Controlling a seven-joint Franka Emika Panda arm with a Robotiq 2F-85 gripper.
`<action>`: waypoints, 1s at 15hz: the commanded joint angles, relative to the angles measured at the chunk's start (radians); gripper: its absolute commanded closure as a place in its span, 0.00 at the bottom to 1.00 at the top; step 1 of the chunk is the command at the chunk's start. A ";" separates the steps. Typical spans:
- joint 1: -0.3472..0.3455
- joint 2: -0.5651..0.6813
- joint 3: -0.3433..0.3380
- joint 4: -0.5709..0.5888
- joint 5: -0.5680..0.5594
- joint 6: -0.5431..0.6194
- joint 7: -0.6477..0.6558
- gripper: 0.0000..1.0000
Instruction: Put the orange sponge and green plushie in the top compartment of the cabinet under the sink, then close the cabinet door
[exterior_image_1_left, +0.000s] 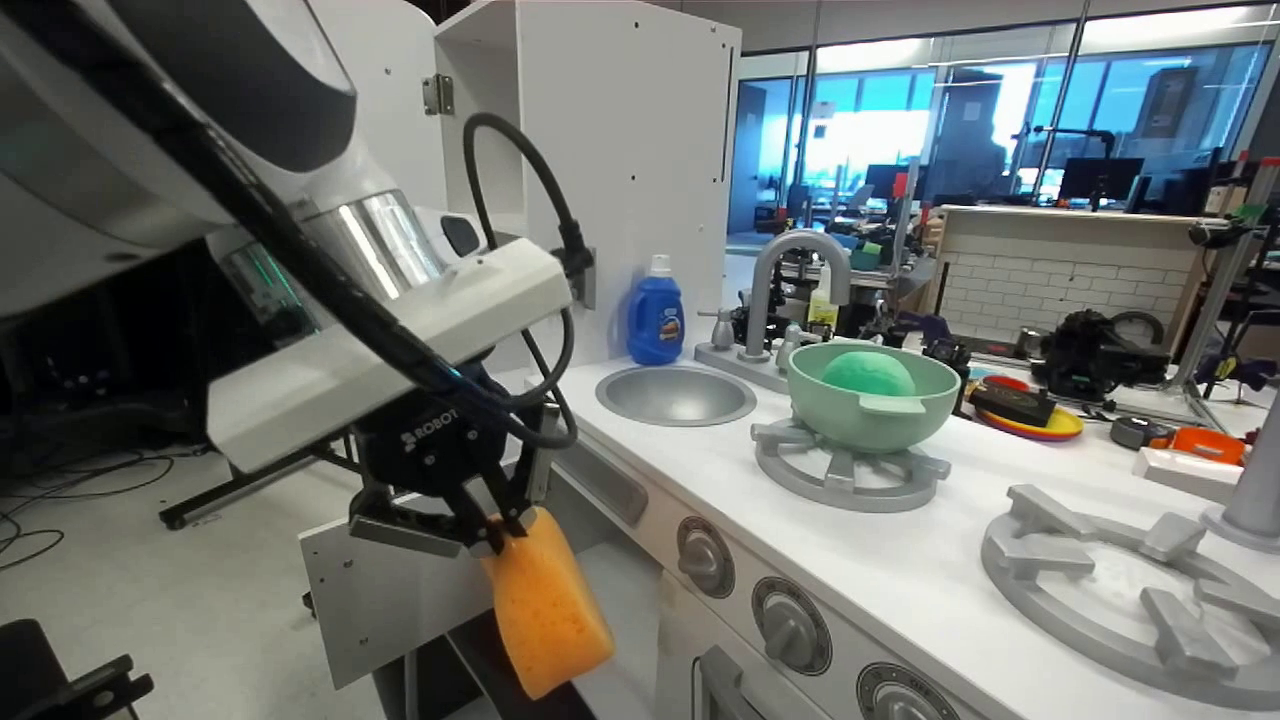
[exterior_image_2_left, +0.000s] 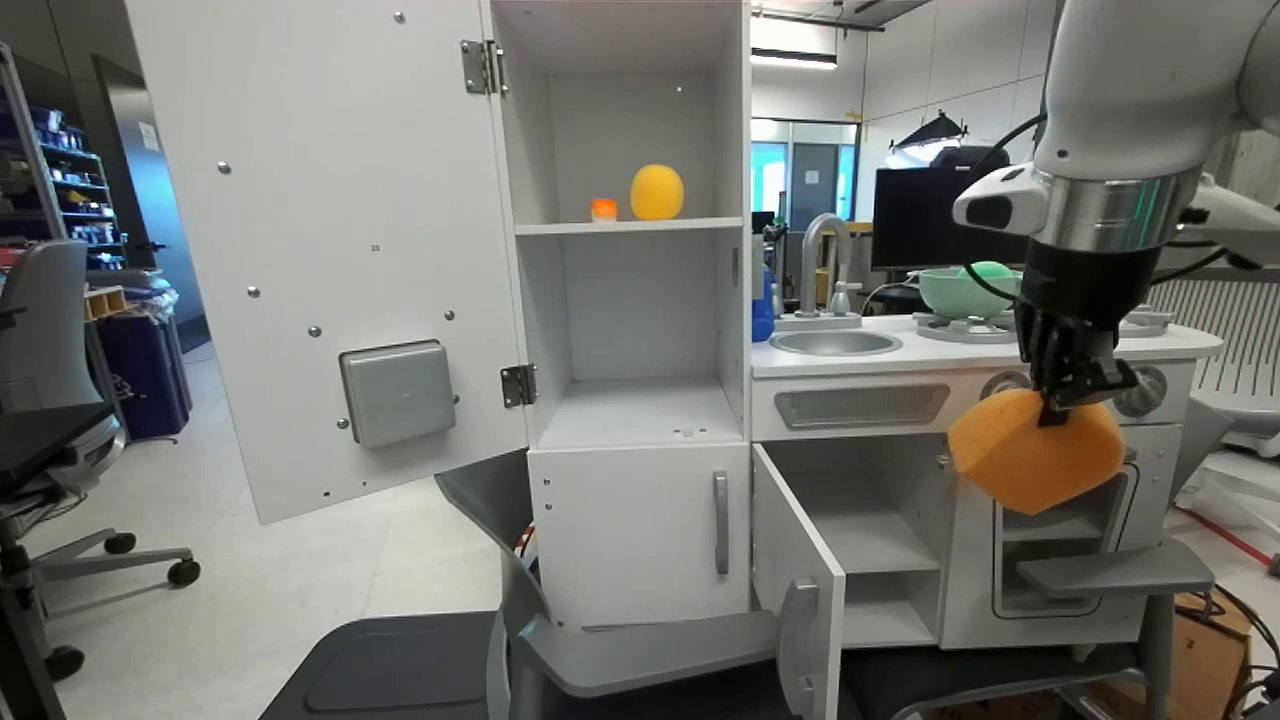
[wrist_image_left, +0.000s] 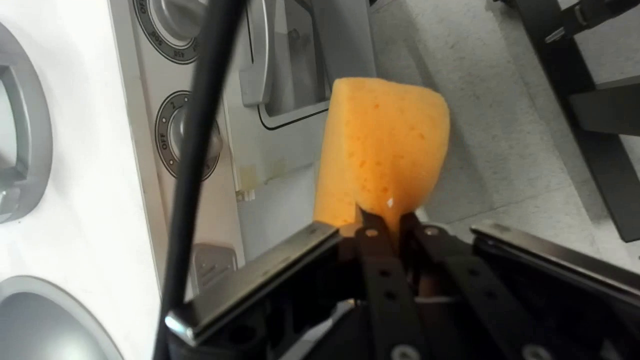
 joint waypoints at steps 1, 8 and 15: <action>0.062 0.123 -0.047 0.110 -0.201 0.048 0.276 0.98; 0.162 0.344 -0.044 0.296 -0.636 0.016 0.826 0.98; 0.184 0.584 -0.003 0.502 -1.055 -0.147 1.250 0.98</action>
